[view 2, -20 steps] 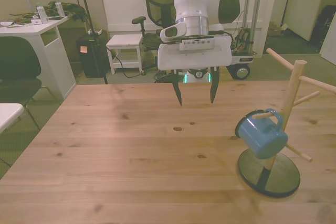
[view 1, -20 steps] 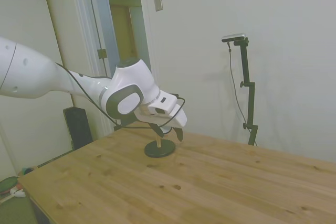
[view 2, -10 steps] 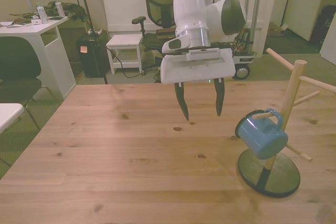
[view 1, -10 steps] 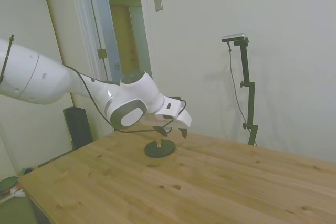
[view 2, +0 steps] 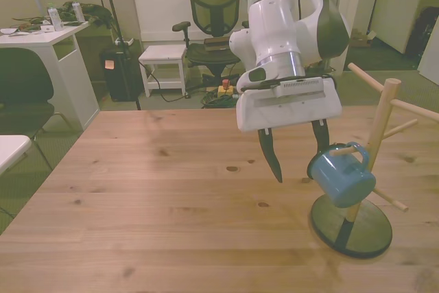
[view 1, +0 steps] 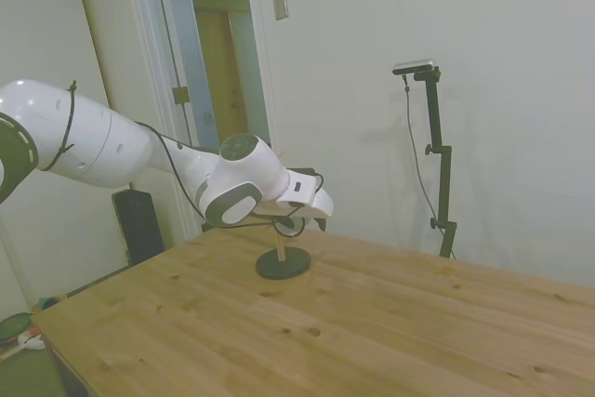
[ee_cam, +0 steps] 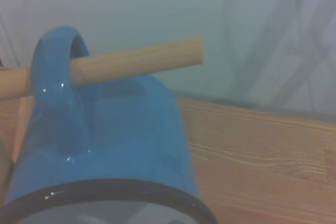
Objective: Unload the mug
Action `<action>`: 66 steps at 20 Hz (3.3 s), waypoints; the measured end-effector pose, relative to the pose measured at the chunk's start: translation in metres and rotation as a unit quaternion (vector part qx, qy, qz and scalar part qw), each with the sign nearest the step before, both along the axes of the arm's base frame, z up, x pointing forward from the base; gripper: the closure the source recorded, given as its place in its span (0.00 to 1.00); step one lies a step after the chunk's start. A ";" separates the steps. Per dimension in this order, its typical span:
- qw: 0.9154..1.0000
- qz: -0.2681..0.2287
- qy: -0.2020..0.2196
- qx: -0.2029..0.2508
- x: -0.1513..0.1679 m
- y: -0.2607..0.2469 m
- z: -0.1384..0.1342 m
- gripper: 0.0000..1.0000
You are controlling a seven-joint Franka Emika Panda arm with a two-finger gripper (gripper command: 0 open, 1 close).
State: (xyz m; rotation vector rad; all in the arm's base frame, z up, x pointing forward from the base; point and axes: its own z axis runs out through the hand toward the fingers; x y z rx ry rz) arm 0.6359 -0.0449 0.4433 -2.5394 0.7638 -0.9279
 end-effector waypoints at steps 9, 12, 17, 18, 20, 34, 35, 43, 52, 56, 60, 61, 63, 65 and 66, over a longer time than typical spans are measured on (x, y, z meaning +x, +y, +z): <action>0.999 0.031 -0.014 -0.011 0.022 0.025 -0.010 0.00; 0.999 0.033 -0.019 -0.015 0.026 0.025 -0.011 1.00; 0.999 0.041 -0.023 -0.016 0.026 0.025 -0.010 1.00; 0.999 0.042 -0.024 -0.016 0.026 0.024 -0.009 1.00; 0.999 0.044 -0.026 -0.014 0.026 0.023 -0.009 1.00; 0.997 0.064 -0.036 -0.013 0.026 0.025 -0.006 1.00; 0.997 0.064 -0.036 -0.012 0.026 0.025 -0.006 1.00; 0.997 0.063 -0.040 -0.001 0.021 0.012 -0.010 1.00; 0.997 0.058 -0.046 0.011 0.018 0.006 -0.008 1.00; 0.997 0.056 -0.051 0.013 0.017 0.005 -0.002 1.00; 0.997 0.058 -0.059 0.012 0.015 0.008 0.007 1.00; 0.996 0.058 -0.060 0.012 0.015 0.009 0.009 1.00; 0.996 0.059 -0.062 0.012 0.015 0.010 0.012 1.00; 0.996 0.059 -0.064 0.012 0.015 0.010 0.014 1.00; 0.996 0.059 -0.066 0.011 0.016 0.010 0.016 1.00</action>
